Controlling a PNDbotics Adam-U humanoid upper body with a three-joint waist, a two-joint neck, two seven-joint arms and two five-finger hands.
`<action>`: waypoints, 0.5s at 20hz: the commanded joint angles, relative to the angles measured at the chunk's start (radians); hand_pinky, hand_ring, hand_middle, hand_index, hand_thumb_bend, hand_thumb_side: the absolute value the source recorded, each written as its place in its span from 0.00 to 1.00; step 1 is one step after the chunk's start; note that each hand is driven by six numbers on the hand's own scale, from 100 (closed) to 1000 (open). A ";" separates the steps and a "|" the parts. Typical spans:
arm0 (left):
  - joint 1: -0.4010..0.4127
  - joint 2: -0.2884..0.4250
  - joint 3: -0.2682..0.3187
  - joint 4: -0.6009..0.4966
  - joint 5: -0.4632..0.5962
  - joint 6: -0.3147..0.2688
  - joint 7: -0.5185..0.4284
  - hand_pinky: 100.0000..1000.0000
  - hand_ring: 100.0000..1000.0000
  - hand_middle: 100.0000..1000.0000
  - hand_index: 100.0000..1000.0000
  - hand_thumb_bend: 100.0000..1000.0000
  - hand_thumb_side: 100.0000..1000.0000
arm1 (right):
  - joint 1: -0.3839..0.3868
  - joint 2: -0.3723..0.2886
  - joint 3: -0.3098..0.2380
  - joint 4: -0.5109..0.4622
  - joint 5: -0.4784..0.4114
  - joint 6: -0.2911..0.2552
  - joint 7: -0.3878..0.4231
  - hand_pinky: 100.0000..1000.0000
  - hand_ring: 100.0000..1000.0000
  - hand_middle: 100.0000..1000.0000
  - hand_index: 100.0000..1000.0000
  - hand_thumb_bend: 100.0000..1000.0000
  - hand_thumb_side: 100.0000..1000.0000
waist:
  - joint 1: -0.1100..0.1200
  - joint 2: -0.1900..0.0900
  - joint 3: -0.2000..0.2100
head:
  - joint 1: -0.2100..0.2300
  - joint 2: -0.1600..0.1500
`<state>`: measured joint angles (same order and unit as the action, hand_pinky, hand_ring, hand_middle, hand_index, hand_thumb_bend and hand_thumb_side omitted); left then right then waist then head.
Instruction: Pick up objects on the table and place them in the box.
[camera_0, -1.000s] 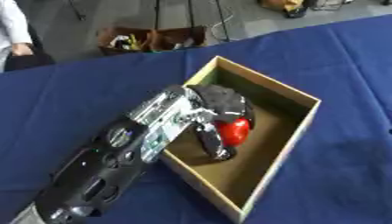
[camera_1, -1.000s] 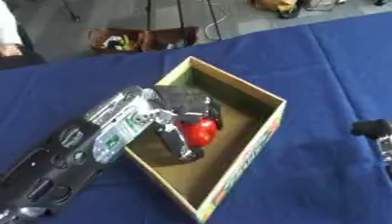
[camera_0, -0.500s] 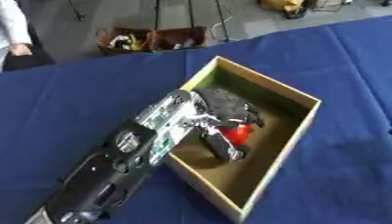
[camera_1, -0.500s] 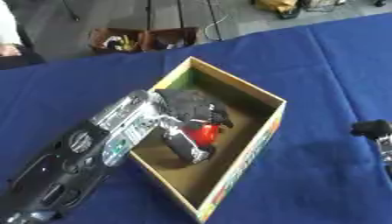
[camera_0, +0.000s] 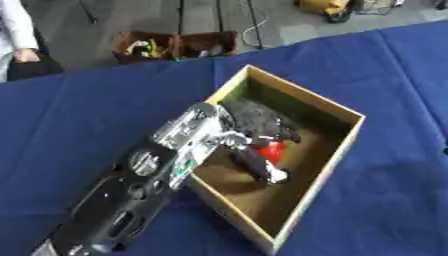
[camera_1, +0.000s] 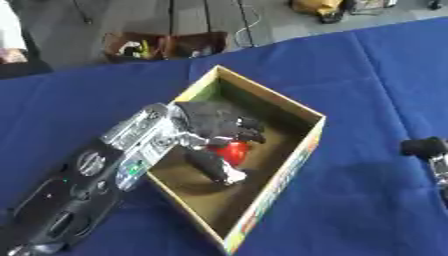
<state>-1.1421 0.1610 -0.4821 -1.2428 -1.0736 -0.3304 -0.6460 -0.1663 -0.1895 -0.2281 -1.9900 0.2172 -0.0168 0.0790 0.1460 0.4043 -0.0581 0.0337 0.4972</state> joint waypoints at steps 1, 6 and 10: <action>-0.015 0.037 0.039 -0.078 0.016 -0.001 0.037 1.00 1.00 0.98 1.00 0.00 0.98 | -0.001 -0.004 -0.007 -0.010 0.003 0.002 -0.003 0.85 0.79 0.53 0.64 0.00 0.89 | -0.014 -0.026 0.005 | -0.011 -0.007; 0.002 0.052 0.146 -0.193 0.084 -0.013 0.106 0.79 0.87 0.80 1.00 0.00 0.89 | -0.004 -0.001 -0.011 -0.010 0.000 0.002 -0.010 0.85 0.78 0.53 0.64 0.00 0.88 | -0.025 -0.026 0.021 | -0.035 0.009; 0.041 0.057 0.243 -0.291 0.144 0.005 0.166 0.55 0.76 0.68 0.96 0.00 0.89 | -0.009 -0.003 -0.012 -0.010 -0.014 -0.007 -0.017 0.85 0.78 0.53 0.64 0.00 0.85 | -0.038 -0.028 0.035 | -0.045 0.024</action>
<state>-1.0890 0.1944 -0.2780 -1.4907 -0.9502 -0.3295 -0.4997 -0.1673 -0.1882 -0.2342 -1.9900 0.2092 -0.0206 0.0670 0.1178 0.4038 -0.0226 -0.0063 0.5123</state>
